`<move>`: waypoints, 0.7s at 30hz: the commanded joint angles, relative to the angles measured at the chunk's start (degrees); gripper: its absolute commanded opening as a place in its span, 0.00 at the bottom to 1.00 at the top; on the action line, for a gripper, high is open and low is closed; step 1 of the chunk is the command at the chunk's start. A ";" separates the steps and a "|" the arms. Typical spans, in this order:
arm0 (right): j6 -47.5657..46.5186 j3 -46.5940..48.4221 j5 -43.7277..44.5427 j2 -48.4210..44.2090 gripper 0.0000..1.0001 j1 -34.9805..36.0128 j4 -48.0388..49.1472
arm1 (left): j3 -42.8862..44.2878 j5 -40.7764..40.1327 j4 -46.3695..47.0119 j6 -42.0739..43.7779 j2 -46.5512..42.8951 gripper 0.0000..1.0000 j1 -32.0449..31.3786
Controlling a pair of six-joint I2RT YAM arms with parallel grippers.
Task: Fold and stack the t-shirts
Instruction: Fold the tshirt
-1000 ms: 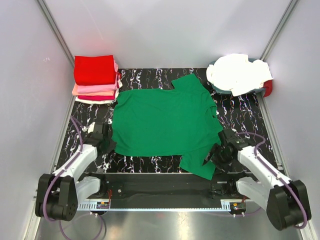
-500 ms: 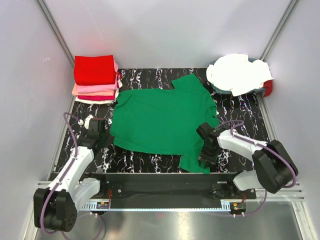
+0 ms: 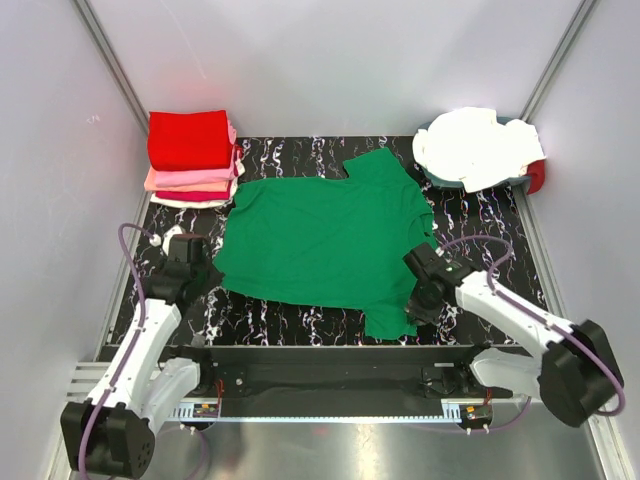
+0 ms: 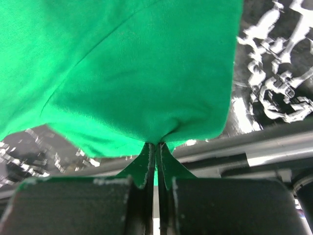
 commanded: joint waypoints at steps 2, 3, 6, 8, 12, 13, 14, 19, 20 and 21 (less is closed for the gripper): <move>1.85 5.50 3.76 -6.21 0.00 0.36 -6.18 | 4.58 4.60 -3.24 1.30 -2.26 0.00 0.39; 1.58 6.90 3.93 -6.39 0.00 0.36 -6.45 | 5.02 5.40 -3.42 1.04 -1.82 0.00 0.31; -1.31 14.45 5.78 -2.12 0.00 0.36 -8.03 | 7.21 8.13 -3.42 1.21 0.80 0.00 0.66; -4.11 20.96 8.57 1.15 0.00 0.01 -9.43 | 8.62 9.53 -3.07 2.52 3.00 0.00 0.92; -10.27 29.05 9.39 8.87 0.00 -4.10 -7.51 | 14.06 11.04 -3.42 5.34 11.34 0.00 1.80; -11.59 31.59 9.04 10.20 0.00 -5.43 -6.02 | 14.86 11.21 -3.24 5.86 12.76 0.00 1.97; -14.30 33.00 7.99 11.78 0.00 -6.57 -5.49 | 15.83 12.00 -3.07 7.00 14.25 0.00 2.24; -20.64 45.31 7.37 23.65 0.00 -10.27 -5.22 | 21.10 14.46 -2.19 9.20 24.45 0.00 4.00; -21.26 46.72 7.02 26.36 0.00 -10.62 -5.04 | 22.42 14.64 -2.10 9.47 27.07 0.00 4.26; -21.79 49.25 6.75 27.61 0.00 -11.24 -4.78 | 23.04 14.38 -2.19 9.73 28.32 0.00 4.43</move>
